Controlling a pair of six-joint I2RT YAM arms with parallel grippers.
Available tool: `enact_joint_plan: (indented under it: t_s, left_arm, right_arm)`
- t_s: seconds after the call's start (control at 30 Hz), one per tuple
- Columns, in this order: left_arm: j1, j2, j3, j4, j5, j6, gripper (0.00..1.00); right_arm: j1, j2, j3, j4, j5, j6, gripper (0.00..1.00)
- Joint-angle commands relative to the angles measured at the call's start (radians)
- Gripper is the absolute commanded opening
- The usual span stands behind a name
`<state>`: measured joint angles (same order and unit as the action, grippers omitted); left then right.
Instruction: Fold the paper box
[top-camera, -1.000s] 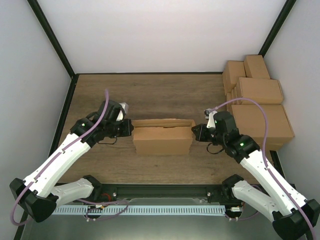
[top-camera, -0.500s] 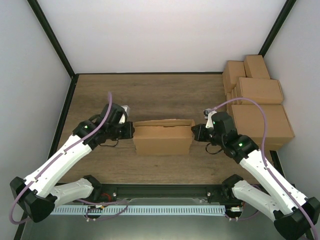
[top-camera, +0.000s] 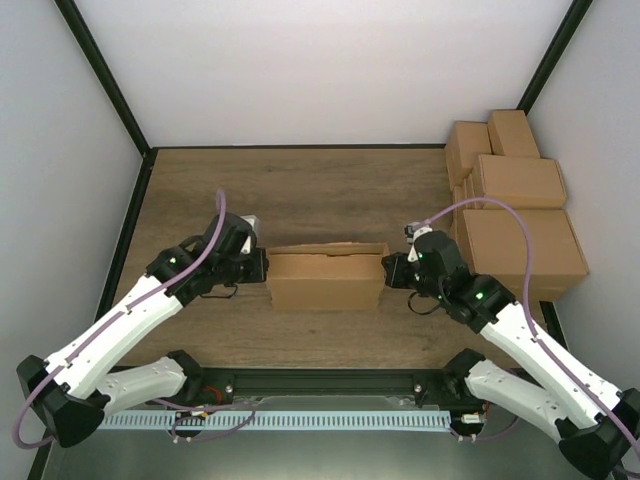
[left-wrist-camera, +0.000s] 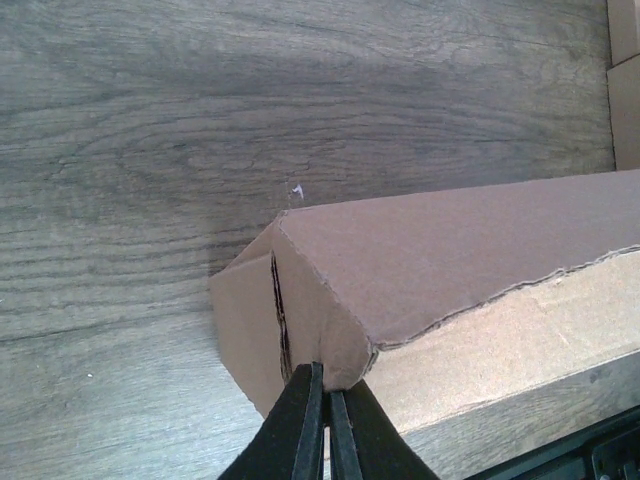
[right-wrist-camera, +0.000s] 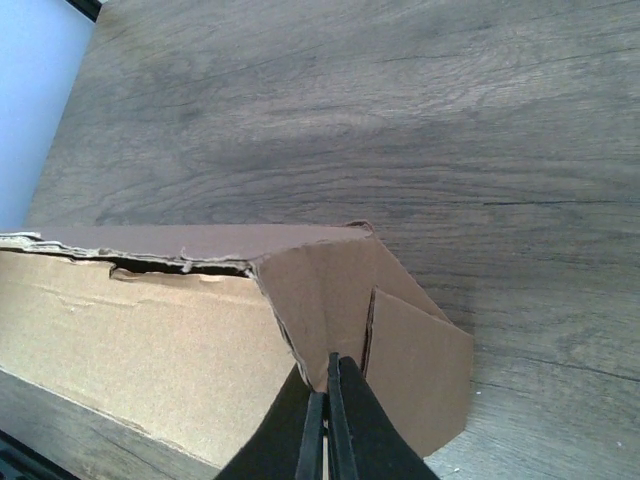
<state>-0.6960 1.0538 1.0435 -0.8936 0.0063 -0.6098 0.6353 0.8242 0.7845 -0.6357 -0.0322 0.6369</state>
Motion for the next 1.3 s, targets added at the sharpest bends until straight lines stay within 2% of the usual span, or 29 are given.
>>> enact_joint_plan:
  t_s: [0.0,0.17,0.37,0.5,0.7,0.83,1.07,1.27]
  left_arm:
    - [-0.024,0.009,-0.044,-0.065,0.054,-0.029,0.04]
    - [-0.029,-0.011,-0.058,-0.061,0.049,-0.039,0.04]
    - [-0.034,-0.019,-0.087,-0.038,0.051,-0.05,0.04]
    - [-0.035,-0.034,-0.115,-0.008,0.048,-0.068,0.04]
    - [-0.036,-0.09,-0.136,0.028,-0.008,-0.108,0.04]
    - [-0.034,-0.127,-0.133,0.017,-0.07,-0.125,0.04]
    - [-0.034,-0.224,-0.214,0.067,-0.173,-0.171,0.04]
    - [-0.033,-0.273,-0.275,0.101,-0.156,-0.203,0.04]
  right_arm:
    - [0.125,0.043,-0.073,-0.249,-0.042,0.104,0.01]
    - [0.2,0.012,-0.116,-0.251,0.001,0.183,0.01]
    - [0.207,-0.011,-0.198,-0.215,-0.016,0.207,0.01]
    - [0.207,-0.024,-0.192,-0.189,-0.009,0.209,0.01]
    - [0.207,-0.032,-0.235,-0.035,-0.064,0.216,0.02]
    - [0.207,-0.004,-0.262,0.095,-0.08,0.185,0.03]
    - [0.207,0.096,-0.183,0.199,0.078,0.098,0.03]
    - [0.206,0.176,-0.163,0.25,0.021,0.04,0.07]
